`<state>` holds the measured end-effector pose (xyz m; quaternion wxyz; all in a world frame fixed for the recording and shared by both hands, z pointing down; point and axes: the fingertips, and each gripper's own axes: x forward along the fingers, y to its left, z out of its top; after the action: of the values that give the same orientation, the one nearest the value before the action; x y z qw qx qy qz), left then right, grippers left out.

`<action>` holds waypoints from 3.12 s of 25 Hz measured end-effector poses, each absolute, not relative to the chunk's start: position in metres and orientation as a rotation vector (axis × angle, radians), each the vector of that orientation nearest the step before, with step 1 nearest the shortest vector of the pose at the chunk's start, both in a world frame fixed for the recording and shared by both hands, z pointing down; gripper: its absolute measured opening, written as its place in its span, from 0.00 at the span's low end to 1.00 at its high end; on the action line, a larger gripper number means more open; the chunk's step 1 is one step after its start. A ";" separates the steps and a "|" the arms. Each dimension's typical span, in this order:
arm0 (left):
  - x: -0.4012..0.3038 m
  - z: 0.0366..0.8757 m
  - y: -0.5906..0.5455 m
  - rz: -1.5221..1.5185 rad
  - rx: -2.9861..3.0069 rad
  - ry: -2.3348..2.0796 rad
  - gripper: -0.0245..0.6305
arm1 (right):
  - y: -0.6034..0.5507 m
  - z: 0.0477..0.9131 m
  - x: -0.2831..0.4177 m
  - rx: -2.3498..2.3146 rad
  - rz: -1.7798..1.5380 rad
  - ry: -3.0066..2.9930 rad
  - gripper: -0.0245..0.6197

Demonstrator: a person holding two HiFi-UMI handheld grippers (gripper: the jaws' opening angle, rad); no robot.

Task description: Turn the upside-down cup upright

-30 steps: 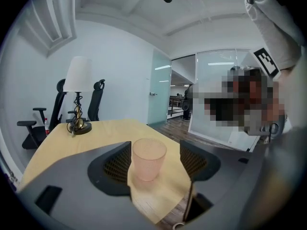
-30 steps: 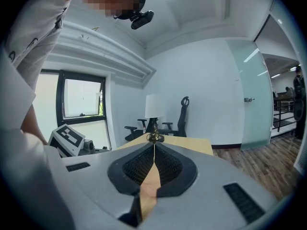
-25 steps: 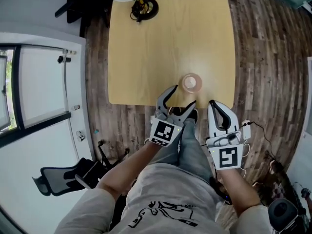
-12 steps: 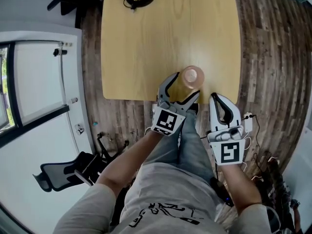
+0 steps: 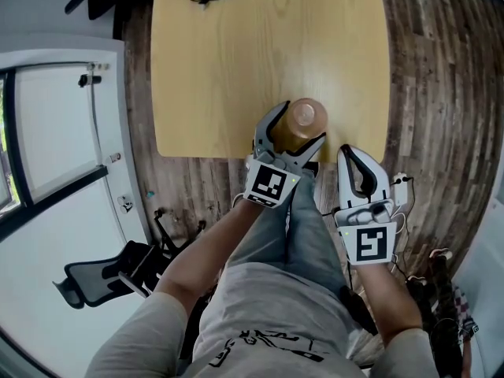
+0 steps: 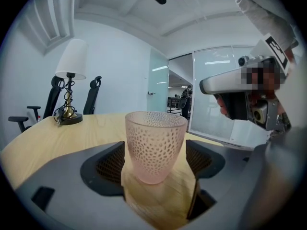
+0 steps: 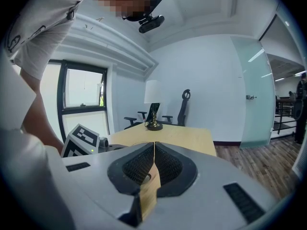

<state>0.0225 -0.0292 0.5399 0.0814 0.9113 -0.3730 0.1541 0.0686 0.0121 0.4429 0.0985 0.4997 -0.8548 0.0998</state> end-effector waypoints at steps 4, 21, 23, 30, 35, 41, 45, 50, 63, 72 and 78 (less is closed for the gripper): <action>0.030 0.537 -0.032 0.446 2.757 -1.067 0.63 | 0.016 0.450 0.069 1.469 0.302 -2.511 0.07; 0.029 0.536 -0.040 0.405 2.731 -1.096 0.60 | 0.026 0.457 0.069 1.481 0.322 -2.502 0.07; 0.027 0.536 -0.041 0.389 2.718 -1.097 0.60 | 0.026 0.458 0.070 1.477 0.324 -2.498 0.07; 0.019 0.523 -0.042 0.300 2.663 -1.093 0.60 | 0.026 0.457 0.069 1.470 0.309 -2.497 0.08; 0.010 0.506 -0.046 0.178 2.585 -1.099 0.60 | 0.024 0.455 0.068 1.474 0.303 -2.490 0.08; 0.000 0.485 -0.049 -0.018 2.444 -1.079 0.60 | 0.022 0.449 0.067 1.490 0.276 -2.502 0.08; -0.006 0.476 -0.047 -0.122 2.372 -1.050 0.60 | 0.023 0.448 0.066 1.488 0.277 -2.503 0.08; -0.013 0.468 -0.047 -0.214 2.265 -1.032 0.60 | 0.022 0.445 0.064 1.501 0.287 -2.511 0.08; -0.026 0.462 -0.045 -0.420 2.055 -0.976 0.60 | 0.020 0.444 0.053 1.489 0.288 -2.539 0.08; -0.022 0.456 -0.040 -0.516 1.942 -0.907 0.60 | 0.020 0.440 0.047 1.473 0.313 -2.580 0.19; -0.015 0.453 -0.035 -0.570 1.853 -0.834 0.60 | 0.021 0.438 0.043 1.461 0.332 -2.626 0.31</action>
<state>-0.0148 -0.0349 0.4530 0.4932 0.7638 -0.3437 -0.2350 0.0431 0.0206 0.4380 0.0593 0.4824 -0.8670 0.1095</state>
